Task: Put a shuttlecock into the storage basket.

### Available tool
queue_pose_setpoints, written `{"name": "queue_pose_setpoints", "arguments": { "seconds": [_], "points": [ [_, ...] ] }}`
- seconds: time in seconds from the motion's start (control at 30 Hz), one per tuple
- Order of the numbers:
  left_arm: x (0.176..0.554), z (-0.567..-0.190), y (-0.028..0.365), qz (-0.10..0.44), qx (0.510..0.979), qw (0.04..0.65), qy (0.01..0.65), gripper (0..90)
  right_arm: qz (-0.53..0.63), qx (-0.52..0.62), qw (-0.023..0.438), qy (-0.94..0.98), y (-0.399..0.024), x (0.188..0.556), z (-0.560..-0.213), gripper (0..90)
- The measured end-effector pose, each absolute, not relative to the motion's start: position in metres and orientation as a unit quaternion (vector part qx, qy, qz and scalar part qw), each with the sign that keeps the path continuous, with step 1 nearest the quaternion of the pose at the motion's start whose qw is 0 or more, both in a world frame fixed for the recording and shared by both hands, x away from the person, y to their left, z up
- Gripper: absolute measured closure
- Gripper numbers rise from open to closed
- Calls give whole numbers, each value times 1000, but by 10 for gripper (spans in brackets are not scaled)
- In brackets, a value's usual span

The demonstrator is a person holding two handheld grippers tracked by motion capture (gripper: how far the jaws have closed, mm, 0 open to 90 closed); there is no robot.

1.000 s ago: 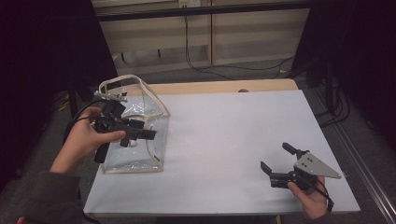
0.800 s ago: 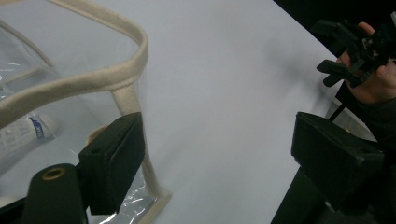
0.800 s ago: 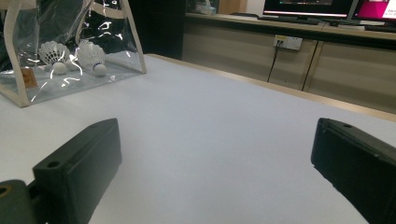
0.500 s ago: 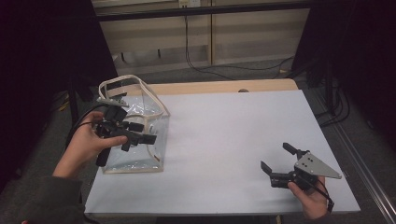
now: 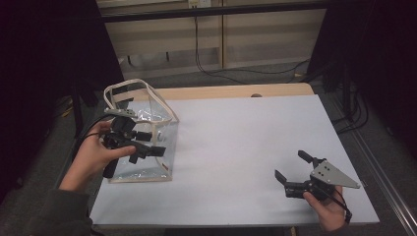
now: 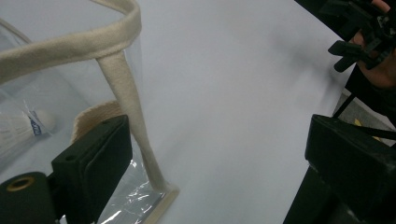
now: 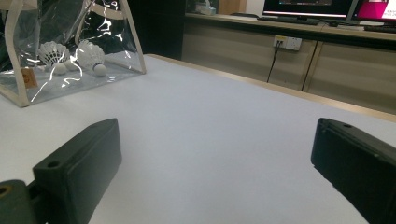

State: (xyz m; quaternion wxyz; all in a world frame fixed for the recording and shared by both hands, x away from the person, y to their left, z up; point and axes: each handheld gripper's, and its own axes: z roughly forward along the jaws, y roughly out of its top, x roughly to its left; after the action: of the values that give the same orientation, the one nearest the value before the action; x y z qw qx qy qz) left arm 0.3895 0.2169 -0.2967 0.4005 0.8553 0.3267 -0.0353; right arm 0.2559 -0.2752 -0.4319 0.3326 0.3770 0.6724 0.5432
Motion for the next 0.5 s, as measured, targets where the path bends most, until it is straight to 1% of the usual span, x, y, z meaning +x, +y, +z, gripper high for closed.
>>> {"name": "queue_pose_setpoints", "arguments": {
  "seconds": [0.5],
  "points": [
    [384,-312,217,-32,868,395,300,52,542,377,332,673,-275,255,-432,17]
  ]
}}
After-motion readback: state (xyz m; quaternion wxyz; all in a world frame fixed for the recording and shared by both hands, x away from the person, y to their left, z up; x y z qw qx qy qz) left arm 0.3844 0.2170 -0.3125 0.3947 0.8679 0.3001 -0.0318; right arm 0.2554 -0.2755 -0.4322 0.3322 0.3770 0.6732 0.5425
